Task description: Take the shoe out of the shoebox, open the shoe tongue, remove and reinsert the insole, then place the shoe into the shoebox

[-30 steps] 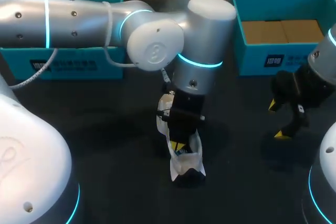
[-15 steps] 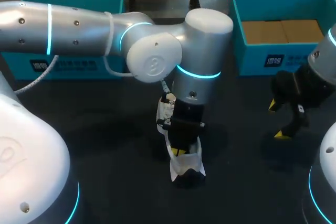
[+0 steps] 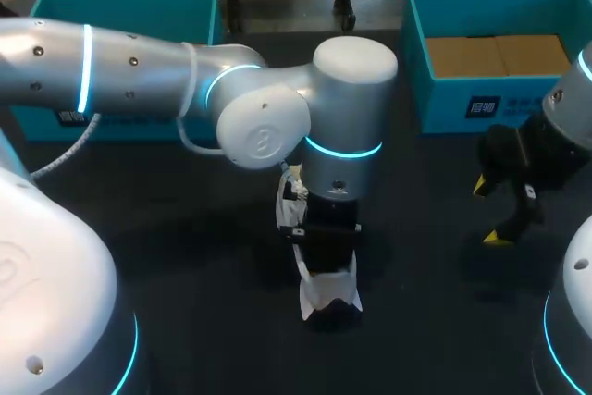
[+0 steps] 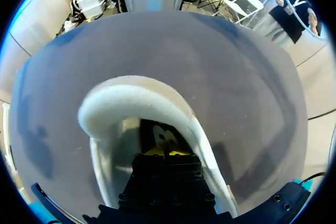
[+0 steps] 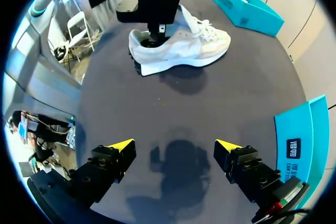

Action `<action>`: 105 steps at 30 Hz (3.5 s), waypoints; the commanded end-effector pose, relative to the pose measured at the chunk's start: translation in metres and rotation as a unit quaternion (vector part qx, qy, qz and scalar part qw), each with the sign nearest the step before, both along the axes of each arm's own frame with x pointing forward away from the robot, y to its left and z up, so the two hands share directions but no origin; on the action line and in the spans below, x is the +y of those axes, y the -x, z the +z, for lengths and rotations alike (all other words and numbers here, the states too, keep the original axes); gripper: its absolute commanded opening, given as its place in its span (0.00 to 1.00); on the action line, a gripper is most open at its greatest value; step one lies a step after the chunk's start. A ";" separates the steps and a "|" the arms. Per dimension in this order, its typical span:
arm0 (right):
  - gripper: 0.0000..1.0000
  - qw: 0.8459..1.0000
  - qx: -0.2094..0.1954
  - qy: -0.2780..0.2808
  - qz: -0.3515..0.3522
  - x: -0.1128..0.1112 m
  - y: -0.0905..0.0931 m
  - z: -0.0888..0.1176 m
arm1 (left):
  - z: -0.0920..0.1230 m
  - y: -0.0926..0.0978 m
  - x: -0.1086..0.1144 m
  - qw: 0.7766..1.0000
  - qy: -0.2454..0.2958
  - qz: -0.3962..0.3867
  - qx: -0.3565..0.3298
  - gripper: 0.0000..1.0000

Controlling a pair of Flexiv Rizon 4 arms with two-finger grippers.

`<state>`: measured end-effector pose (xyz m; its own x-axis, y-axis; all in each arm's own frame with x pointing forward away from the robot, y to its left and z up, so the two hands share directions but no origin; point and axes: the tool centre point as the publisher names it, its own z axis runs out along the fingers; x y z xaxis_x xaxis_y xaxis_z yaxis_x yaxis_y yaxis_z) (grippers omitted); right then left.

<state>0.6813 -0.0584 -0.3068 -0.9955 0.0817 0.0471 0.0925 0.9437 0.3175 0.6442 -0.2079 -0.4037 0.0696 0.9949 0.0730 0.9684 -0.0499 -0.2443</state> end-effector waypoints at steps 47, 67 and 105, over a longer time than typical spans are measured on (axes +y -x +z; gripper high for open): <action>1.00 1.000 -0.001 0.001 0.000 0.000 0.001 -0.001 | -0.012 -0.010 -0.008 0.992 0.019 0.097 -0.082 0.00; 1.00 1.000 -0.001 0.001 0.000 0.000 0.001 -0.001 | 0.056 -0.028 0.006 0.979 0.040 0.131 -0.149 0.00; 1.00 1.000 -0.001 0.001 0.000 0.000 0.001 -0.001 | 0.035 -0.027 0.007 0.966 -0.023 0.187 -0.177 1.00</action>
